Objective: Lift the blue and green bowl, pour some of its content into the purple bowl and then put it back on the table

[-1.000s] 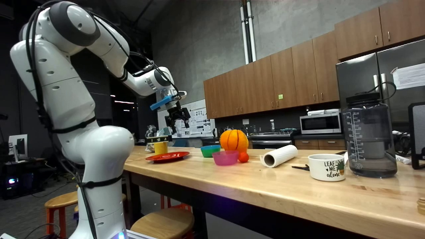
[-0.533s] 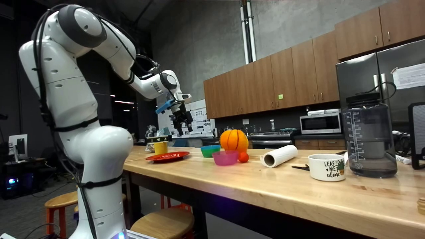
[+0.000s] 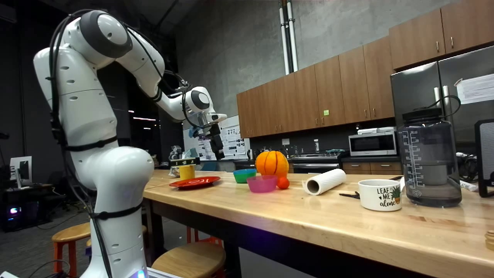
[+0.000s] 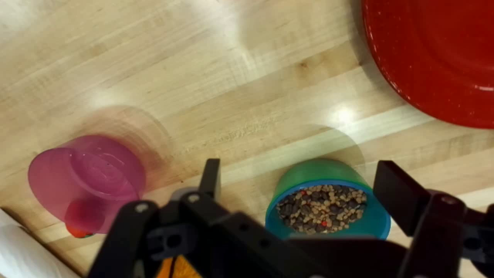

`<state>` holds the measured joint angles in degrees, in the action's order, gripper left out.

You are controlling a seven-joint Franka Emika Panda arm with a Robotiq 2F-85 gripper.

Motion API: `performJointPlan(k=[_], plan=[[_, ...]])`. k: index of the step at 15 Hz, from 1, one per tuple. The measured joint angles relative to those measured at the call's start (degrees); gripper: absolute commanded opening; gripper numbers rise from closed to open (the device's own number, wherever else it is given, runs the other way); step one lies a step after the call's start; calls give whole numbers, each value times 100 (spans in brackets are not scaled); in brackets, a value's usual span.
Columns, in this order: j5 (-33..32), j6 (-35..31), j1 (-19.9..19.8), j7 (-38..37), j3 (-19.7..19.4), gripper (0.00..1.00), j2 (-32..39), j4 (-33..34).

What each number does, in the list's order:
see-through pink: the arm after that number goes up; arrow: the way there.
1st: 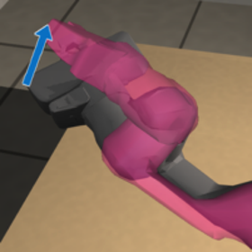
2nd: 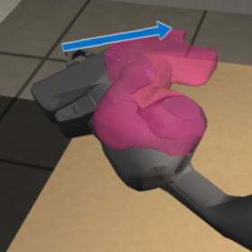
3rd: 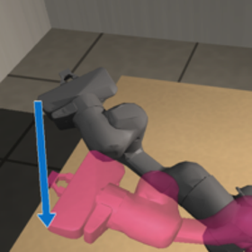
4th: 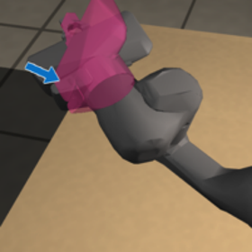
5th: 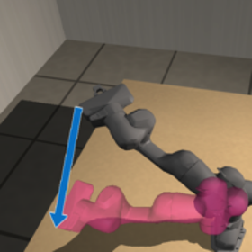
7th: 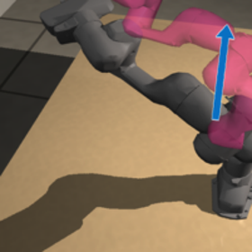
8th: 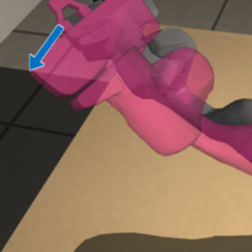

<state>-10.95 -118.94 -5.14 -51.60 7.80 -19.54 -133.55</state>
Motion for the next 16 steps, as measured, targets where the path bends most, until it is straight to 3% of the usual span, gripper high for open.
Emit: performJointPlan(k=[8,16], plan=[[-229,-190,-200,-1920,-78,100,188,1],[-229,-565,-205,-2670,-320,100,507,12]])
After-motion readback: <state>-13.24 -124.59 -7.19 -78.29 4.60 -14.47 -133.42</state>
